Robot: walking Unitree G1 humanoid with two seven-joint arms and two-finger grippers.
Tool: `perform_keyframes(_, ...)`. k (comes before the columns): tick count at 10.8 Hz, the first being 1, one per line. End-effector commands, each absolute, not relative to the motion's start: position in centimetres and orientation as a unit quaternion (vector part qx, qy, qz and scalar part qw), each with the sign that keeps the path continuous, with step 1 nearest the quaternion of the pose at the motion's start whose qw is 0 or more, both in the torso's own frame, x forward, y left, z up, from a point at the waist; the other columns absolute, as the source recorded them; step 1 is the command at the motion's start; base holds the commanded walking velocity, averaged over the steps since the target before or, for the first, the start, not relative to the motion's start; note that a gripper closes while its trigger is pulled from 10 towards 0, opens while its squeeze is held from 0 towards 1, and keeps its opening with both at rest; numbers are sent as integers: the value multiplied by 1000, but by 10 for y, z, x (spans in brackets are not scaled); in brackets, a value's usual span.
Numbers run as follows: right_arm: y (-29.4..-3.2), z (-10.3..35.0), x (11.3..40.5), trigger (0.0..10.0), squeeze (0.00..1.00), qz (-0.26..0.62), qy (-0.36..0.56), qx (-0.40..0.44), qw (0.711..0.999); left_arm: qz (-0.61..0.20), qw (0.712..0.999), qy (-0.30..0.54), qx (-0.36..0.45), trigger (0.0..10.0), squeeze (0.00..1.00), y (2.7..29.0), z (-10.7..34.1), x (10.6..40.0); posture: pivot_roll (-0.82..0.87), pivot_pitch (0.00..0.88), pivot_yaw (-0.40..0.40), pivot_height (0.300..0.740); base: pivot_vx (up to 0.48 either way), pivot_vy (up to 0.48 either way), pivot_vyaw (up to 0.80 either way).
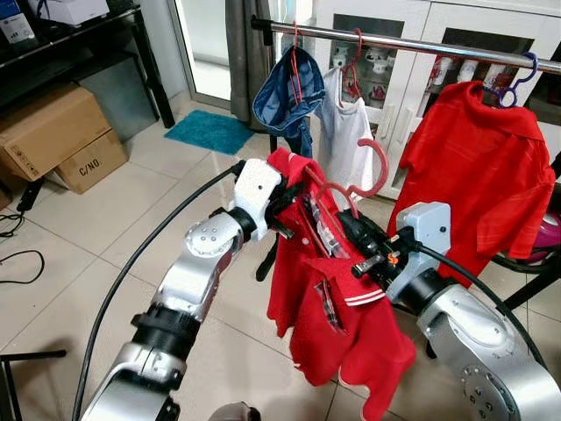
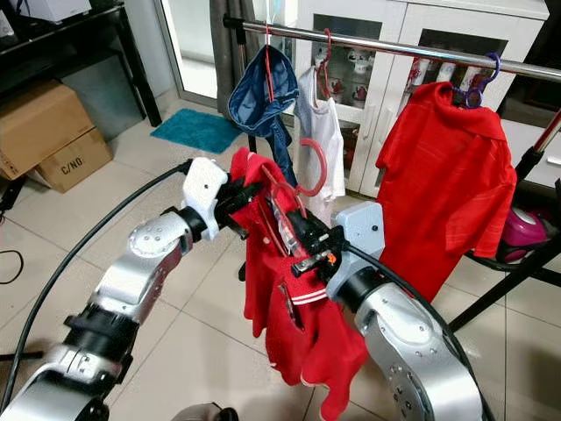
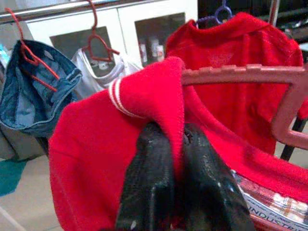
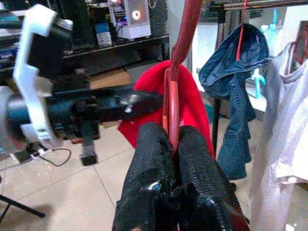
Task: Hang hanger
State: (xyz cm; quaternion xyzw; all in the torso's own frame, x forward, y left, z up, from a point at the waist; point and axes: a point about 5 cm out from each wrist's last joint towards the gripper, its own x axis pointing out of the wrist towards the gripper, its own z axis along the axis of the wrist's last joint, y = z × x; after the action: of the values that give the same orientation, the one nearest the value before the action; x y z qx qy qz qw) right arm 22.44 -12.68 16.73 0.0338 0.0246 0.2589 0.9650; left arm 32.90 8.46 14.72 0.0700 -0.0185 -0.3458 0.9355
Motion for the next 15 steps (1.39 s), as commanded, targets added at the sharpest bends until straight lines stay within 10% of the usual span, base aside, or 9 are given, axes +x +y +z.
perform_keyframes(1,-132,171,224,0,0,245,17,27,969,-329,942,-34,63,0,0,94,155,329,-6,2,80,740,0,0,0)
perform_keyframes(11,-135,151,177,0,0,460,107,8,881,-59,996,-66,16,0,0,224,224,377,1,16,86,740,0,0,0)
perform_keyframes(15,-139,164,210,0,0,230,-23,169,958,-298,952,64,20,0,0,161,155,340,-6,21,97,740,0,0,0)
